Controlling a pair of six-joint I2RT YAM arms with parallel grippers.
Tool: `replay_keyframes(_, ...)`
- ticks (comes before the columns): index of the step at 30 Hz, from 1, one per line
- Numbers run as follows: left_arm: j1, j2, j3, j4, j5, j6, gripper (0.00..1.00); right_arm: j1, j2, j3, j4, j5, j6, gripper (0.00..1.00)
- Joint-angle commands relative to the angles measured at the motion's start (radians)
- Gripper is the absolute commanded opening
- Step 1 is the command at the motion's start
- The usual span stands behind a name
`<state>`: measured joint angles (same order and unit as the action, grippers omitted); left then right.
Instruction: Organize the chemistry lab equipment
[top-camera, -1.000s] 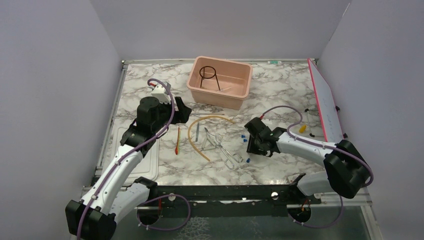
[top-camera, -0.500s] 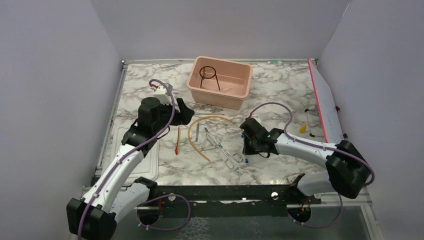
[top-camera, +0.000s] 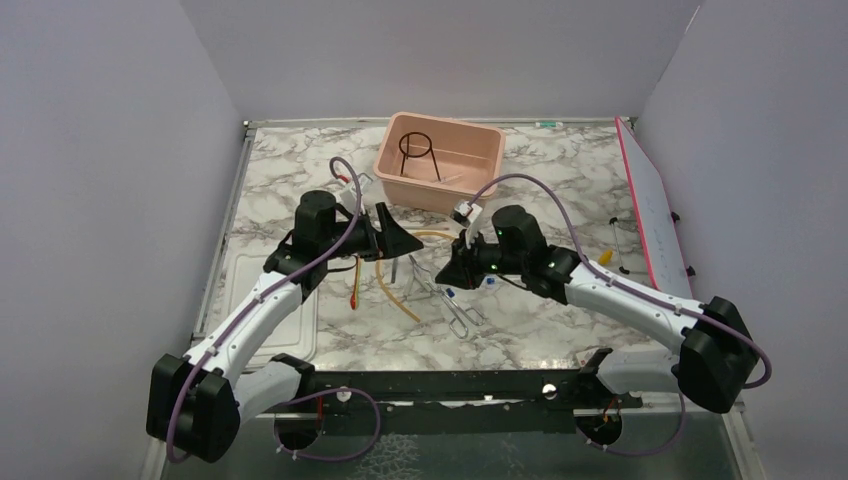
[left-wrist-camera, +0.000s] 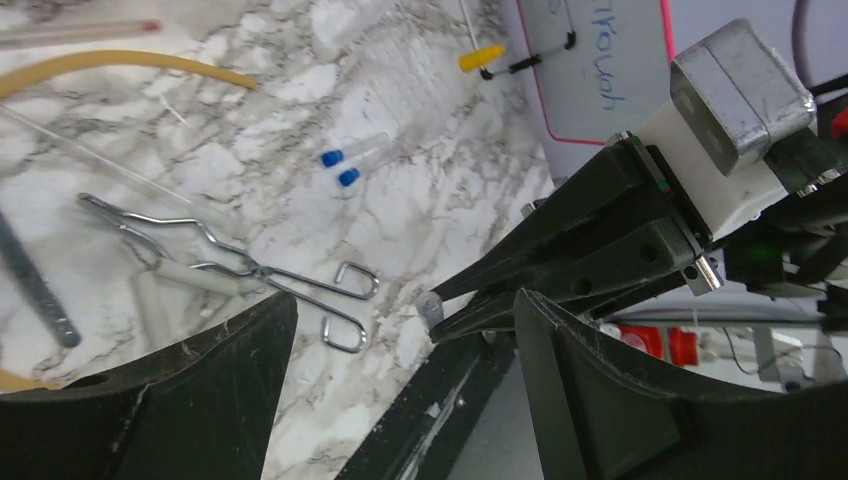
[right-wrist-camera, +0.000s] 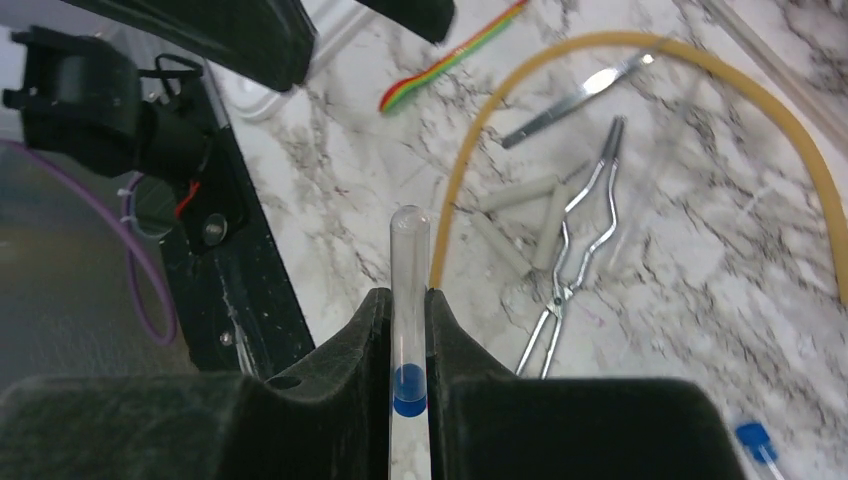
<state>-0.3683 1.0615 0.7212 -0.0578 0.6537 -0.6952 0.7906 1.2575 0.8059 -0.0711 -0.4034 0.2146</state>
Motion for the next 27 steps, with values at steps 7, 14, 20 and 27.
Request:
replay_keyframes(7, -0.076, 0.081, -0.022, 0.09, 0.216, -0.044, 0.67, 0.004, 0.043, 0.083, 0.101, -0.243, -0.162, 0.08)
replay_keyframes(14, -0.099, 0.115, -0.03, 0.09, 0.219, -0.032, 0.38, 0.004, 0.048, 0.082, 0.098, -0.273, -0.168, 0.08)
replay_keyframes(20, -0.103, 0.102, -0.032, 0.089, 0.225, -0.029, 0.18, 0.004, 0.054, 0.08, 0.093, -0.246, -0.163, 0.08)
replay_keyframes(27, -0.103, 0.058, -0.032, 0.075, 0.196, -0.032, 0.05, 0.004, 0.034, 0.058, 0.136, -0.159, -0.103, 0.13)
